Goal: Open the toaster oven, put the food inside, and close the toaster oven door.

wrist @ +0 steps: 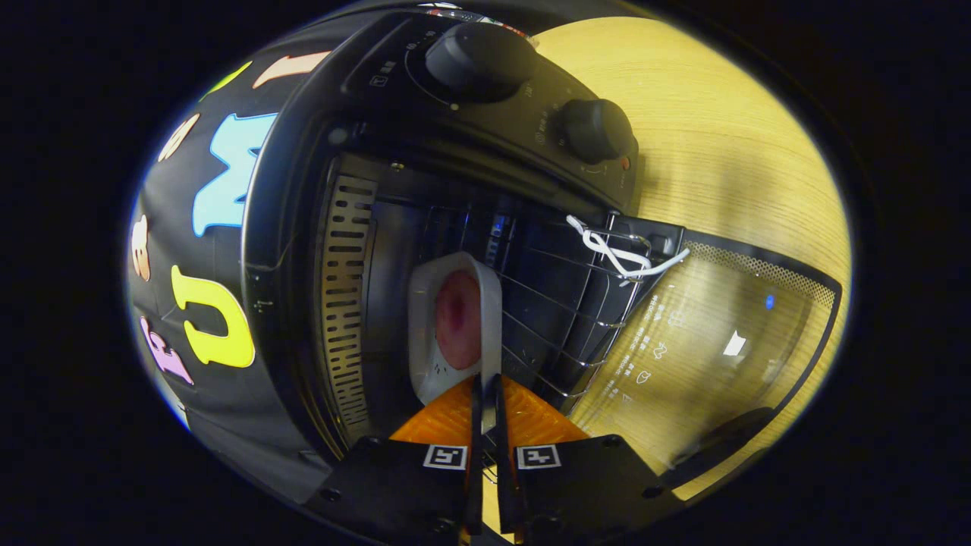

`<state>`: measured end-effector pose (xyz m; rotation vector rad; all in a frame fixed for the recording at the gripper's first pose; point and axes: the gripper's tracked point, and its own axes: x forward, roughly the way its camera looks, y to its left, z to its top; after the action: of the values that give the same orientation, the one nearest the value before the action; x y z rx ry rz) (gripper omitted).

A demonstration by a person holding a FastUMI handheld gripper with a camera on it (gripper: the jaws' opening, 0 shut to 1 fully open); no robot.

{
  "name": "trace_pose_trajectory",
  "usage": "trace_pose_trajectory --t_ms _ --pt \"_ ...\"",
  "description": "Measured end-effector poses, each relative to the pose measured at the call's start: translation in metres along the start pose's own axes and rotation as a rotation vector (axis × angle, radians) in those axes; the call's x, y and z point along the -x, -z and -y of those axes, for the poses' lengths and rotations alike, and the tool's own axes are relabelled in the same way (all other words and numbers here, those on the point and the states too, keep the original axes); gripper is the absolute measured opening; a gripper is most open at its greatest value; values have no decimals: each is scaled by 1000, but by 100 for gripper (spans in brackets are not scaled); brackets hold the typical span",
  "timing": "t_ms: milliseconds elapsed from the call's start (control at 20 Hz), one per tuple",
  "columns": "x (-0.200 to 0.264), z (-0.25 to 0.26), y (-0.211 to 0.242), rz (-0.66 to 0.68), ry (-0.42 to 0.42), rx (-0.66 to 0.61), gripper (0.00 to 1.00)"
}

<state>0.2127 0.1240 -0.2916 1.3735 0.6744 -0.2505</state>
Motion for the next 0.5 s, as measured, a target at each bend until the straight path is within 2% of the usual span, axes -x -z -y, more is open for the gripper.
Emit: trace_pose_trajectory --t_ms 50,150,250,300,500 --pt "2 -3 3 -9 -18 1 11" --pt "8 -6 11 -42 -38 3 21" --pt "18 -6 20 -80 -52 7 36" --pt "23 -10 24 -96 -73 3 45" --pt "51 -3 41 -148 -65 50 83"
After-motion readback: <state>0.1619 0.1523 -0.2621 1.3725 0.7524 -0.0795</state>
